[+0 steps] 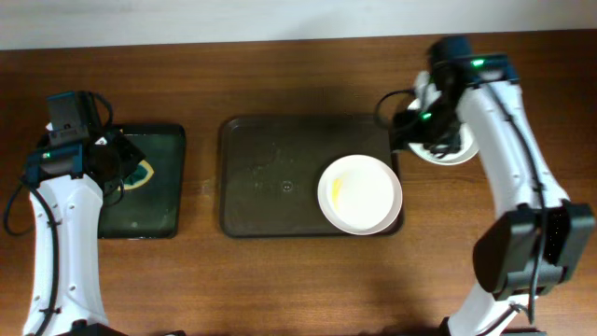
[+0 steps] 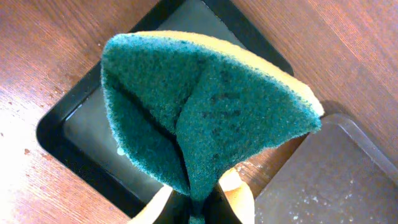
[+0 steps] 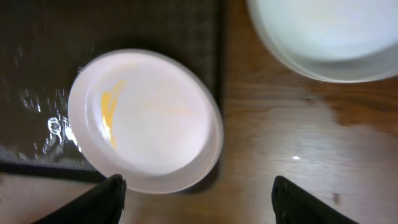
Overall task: Clean dirty plates on tray and stack at the side
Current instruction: 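Grasp the last plate with the right gripper and pull it to tray center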
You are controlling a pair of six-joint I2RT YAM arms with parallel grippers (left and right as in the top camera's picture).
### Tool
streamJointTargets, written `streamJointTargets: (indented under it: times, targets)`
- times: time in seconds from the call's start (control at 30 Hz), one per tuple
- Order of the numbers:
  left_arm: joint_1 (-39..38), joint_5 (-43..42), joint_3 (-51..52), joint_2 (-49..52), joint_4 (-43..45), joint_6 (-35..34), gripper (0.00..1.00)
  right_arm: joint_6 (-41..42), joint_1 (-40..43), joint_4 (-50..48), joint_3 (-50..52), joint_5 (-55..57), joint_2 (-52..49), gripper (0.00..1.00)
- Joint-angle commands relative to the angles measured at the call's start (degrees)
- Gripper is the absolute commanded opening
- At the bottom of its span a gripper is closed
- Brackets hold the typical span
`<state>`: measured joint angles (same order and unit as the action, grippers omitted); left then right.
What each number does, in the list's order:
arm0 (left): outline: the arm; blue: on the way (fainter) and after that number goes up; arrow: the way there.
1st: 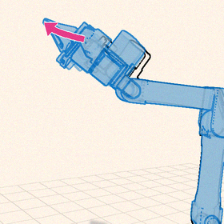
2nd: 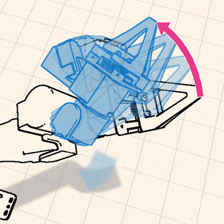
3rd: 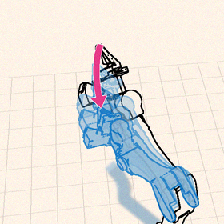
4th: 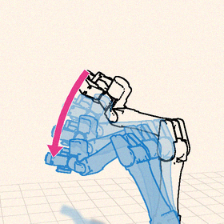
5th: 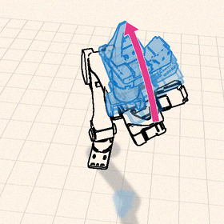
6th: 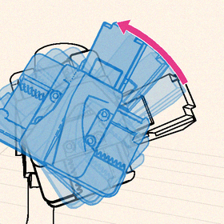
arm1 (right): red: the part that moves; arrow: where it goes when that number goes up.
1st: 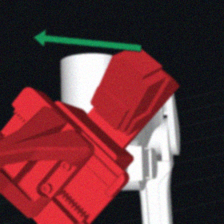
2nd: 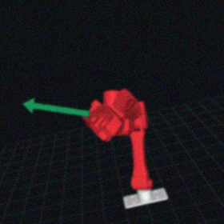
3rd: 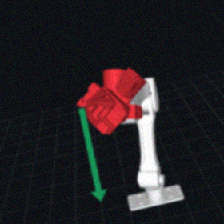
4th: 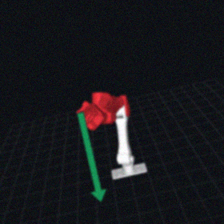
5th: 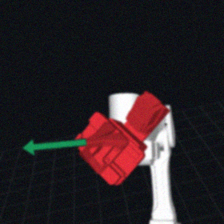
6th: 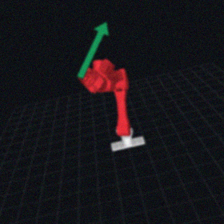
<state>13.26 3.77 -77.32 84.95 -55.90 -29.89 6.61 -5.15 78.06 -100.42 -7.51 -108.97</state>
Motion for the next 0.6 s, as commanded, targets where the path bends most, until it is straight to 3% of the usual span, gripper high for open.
streamJointTargets:
  times: [0.0,0.03,0.13,0.57]
  targets:
    - [0.2,0.0,-0.6,-1.2,0.3,-0.5,0.00,2.8,-5.3,-8.7,11.4,3.5,-0.2,0.57]
    - [0.1,0.0,-0.6,-1.2,0.3,-0.5,0.00,8.0,-5.6,-11.6,17.0,5.9,-0.2,0.54]
    - [0.2,0.0,-0.6,-1.2,0.3,-0.5,0.00,10.4,-5.7,-15.7,24.0,5.9,-0.2,0.54]
    - [0.2,0.0,-0.6,-1.2,0.7,-0.5,0.00,12.3,-5.7,-18.6,27.5,6.7,-0.4,0.47]
